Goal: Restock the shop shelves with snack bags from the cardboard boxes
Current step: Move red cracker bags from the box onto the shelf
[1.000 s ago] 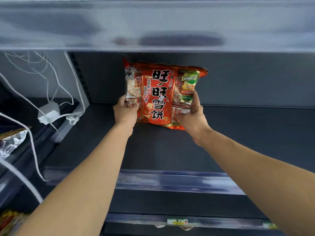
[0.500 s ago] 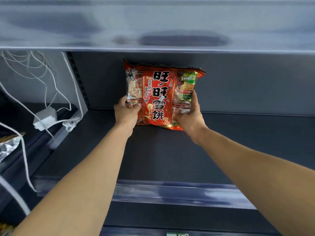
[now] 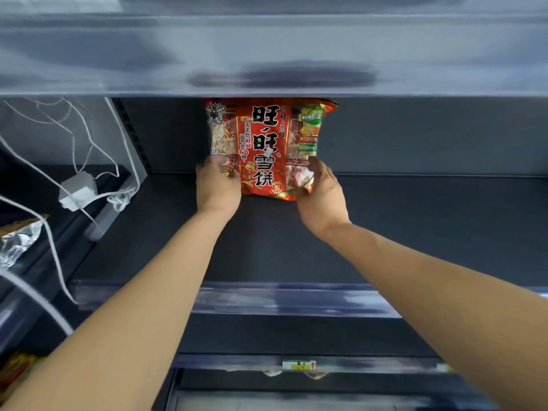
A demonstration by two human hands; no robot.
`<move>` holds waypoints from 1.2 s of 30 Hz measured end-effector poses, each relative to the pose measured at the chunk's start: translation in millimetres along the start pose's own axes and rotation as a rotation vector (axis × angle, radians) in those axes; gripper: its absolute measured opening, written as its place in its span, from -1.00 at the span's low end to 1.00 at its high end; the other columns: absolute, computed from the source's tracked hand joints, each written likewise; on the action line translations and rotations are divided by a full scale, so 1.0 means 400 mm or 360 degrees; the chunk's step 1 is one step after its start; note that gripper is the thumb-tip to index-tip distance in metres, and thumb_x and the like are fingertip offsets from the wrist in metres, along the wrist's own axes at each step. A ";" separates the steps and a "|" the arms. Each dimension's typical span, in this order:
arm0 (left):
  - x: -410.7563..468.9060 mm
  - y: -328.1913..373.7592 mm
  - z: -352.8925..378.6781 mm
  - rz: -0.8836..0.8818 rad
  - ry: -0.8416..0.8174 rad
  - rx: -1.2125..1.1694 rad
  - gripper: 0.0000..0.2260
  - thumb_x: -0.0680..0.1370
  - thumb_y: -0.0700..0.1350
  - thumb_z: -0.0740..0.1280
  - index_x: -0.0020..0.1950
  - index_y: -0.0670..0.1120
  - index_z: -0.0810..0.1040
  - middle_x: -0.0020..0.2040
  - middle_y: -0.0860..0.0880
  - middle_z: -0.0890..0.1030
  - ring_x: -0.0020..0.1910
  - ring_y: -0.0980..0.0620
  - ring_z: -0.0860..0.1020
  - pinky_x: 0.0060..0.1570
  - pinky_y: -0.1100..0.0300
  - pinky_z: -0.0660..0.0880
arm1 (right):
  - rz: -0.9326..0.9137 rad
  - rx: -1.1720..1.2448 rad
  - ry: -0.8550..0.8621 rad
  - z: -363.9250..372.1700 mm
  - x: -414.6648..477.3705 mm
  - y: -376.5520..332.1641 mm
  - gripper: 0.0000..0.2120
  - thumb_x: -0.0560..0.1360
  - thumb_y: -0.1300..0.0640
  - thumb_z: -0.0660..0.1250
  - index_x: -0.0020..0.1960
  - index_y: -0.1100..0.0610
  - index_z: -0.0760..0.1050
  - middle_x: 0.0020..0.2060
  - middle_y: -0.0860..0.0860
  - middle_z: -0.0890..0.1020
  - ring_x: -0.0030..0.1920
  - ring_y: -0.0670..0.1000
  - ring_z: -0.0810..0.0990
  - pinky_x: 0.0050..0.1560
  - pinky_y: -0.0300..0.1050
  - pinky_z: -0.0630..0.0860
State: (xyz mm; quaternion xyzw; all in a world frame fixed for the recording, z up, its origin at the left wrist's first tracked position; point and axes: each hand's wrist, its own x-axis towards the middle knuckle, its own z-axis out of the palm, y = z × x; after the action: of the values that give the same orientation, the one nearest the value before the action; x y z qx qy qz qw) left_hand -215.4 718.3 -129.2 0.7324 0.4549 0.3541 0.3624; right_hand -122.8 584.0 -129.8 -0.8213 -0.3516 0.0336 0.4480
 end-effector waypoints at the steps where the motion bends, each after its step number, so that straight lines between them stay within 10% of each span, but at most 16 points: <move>1: -0.041 0.019 -0.008 0.0075 -0.0075 0.0039 -0.75 0.57 -0.20 0.29 0.24 -0.11 0.48 0.21 -0.08 0.50 0.11 0.01 0.51 0.06 0.20 0.44 | -0.0033 -0.0071 -0.0049 -0.018 -0.030 -0.003 -0.57 0.54 0.30 0.19 0.40 0.15 0.33 0.28 0.07 0.47 0.34 0.08 0.37 0.25 -0.16 0.33; 12: -0.540 0.348 0.043 0.0843 -0.0893 0.0400 -0.81 0.56 -0.24 0.27 0.15 -0.10 0.56 0.07 -0.01 0.52 0.02 0.08 0.51 0.07 0.27 0.41 | -0.0131 -0.0854 -0.0216 -0.521 -0.347 0.147 -0.63 0.56 0.20 0.20 0.36 0.20 0.40 0.22 0.14 0.53 0.28 0.14 0.42 0.33 -0.09 0.23; 21: -1.023 0.752 0.361 0.1279 -0.1582 0.0382 -0.77 0.60 -0.17 0.21 0.22 -0.10 0.52 0.15 -0.05 0.51 0.11 -0.03 0.50 0.07 0.18 0.39 | 0.0546 -0.1167 0.0120 -1.136 -0.649 0.414 -0.67 0.52 0.17 0.22 0.26 0.16 0.48 0.21 0.11 0.54 0.29 0.15 0.41 0.29 -0.01 0.27; 32: -1.278 0.791 0.678 0.0819 -0.1792 0.1062 -0.89 0.55 -0.07 0.28 -0.06 -0.10 0.42 0.13 -0.17 0.50 -0.02 -0.12 0.50 -0.10 0.10 0.41 | 0.1183 -0.0945 -0.0072 -1.398 -0.826 0.686 -0.49 0.56 -0.03 0.26 0.44 0.14 0.28 0.40 0.13 0.34 0.40 0.17 0.28 0.35 0.07 0.31; 36: -1.263 0.731 0.710 0.0405 -0.1704 0.1146 -0.50 0.50 0.04 0.34 0.33 -0.20 0.35 0.36 -0.23 0.34 0.21 -0.20 0.47 0.17 -0.03 0.48 | 0.1314 -0.0671 -0.0209 -1.385 -0.788 0.740 -0.31 0.53 -0.07 0.30 0.52 0.17 0.11 0.43 0.17 0.31 0.37 0.20 0.37 0.28 0.06 0.41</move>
State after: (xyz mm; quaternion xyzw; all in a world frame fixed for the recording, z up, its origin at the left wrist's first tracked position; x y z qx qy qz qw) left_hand -24.0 98.2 -113.5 0.9309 0.2118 -0.1934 0.2262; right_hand 7.8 -106.3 -106.1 -0.9617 -0.0221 0.1888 0.1973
